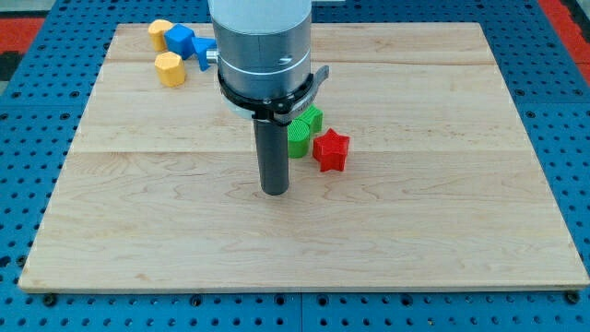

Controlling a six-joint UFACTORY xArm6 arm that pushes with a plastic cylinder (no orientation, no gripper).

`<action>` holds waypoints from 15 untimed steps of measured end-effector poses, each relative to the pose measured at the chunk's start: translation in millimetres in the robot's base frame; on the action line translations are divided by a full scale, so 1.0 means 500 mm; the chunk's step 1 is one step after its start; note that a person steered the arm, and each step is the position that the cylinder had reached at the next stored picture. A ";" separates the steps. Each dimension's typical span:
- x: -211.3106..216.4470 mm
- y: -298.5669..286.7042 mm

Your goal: Push the red star towards up

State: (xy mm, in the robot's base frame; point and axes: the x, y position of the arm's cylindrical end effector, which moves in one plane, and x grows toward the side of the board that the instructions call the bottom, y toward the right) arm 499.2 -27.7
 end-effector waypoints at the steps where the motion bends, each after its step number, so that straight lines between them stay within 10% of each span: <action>1: 0.000 0.000; 15: 0.094 0.278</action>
State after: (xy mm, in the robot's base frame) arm 546.0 111.4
